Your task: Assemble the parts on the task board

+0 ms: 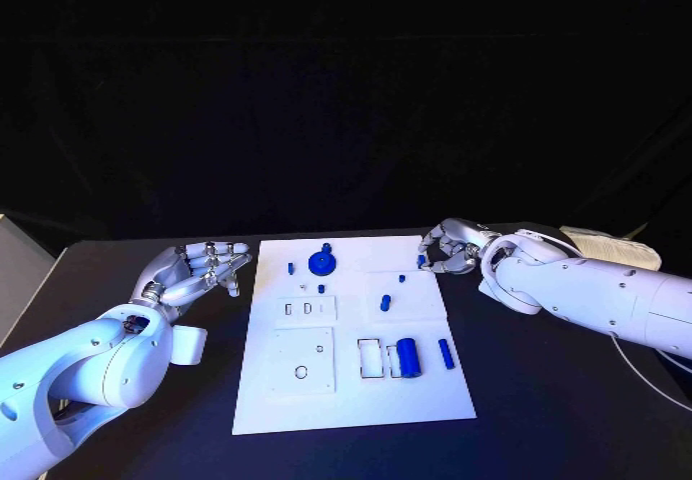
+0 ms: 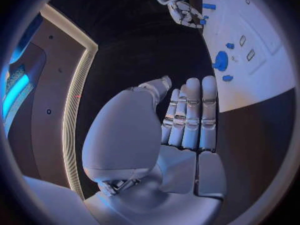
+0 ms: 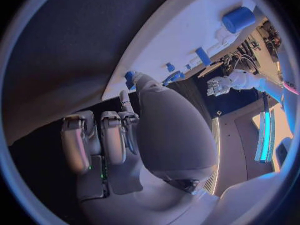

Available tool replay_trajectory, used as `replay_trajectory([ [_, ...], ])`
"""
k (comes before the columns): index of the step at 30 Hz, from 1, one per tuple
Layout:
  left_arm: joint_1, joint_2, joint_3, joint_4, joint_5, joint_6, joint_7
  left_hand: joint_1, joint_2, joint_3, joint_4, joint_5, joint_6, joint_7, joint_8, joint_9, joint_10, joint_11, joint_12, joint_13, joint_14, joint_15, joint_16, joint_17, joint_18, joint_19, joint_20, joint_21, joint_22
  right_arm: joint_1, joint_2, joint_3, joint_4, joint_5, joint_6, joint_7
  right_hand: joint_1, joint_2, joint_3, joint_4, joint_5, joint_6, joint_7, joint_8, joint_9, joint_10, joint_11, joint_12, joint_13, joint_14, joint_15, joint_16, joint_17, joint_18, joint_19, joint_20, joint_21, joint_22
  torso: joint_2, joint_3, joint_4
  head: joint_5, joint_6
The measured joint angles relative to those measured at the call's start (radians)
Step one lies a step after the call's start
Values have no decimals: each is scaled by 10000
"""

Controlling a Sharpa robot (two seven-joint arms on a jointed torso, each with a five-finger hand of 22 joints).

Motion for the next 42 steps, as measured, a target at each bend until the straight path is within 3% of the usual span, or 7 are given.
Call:
replay_trajectory([
  [9,-1,-1,0,-2,-4,3,-11,0,0,0,0,0,0,0,0,-1,0,0,0,-1,0,0,0,0,-1,-37,-38,0,9,-104,94,-3,-32,38,3,-53,-114,420,345,160,67,215,-70,60,2,0,0,0,-1,0,0,0,0,0,0,0,0,0,-1,-1,-1,65,-4],
  [20,-1,-6,0,-7,-8,5,-22,0,0,0,0,0,0,0,0,-2,-1,0,-1,-2,0,0,0,-9,-1,-37,-37,0,7,-142,126,5,-55,69,3,-84,-99,485,602,95,25,408,-99,142,12,0,0,0,-3,0,0,0,8,1,0,0,-1,-1,-3,5,-15,130,-38],
  [29,-1,-6,0,-12,-10,6,-29,0,0,0,0,0,0,0,0,-3,-1,0,-1,-3,0,0,0,-9,-1,-36,-37,-1,6,-160,110,2,34,80,-268,-87,-116,582,1032,0,19,765,-270,342,65,10,-100,0,-4,-22,-135,0,8,1,1,-76,-2,7,-7,4,-16,121,-53],
  [37,-2,-4,0,-32,-11,8,-35,-40,40,0,0,0,0,0,0,-3,-1,0,-1,-4,0,0,0,-8,0,-36,-38,-1,5,-176,-14,1,514,91,-1004,-98,-98,590,1321,-128,-117,873,-346,506,135,1,-182,0,-5,0,-185,0,7,1,0,-146,-7,6,-18,5,-22,152,-45],
  [42,-2,-2,0,-81,-11,9,-38,-40,40,0,0,0,0,0,0,-4,-2,0,-2,-4,0,0,0,-8,-1,-36,-38,-1,5,40,-103,39,1105,90,-1363,-242,-98,590,1362,-115,-155,908,-313,509,142,1,-182,0,-5,0,-184,0,6,1,0,-146,-7,5,-26,5,-35,166,-43],
])
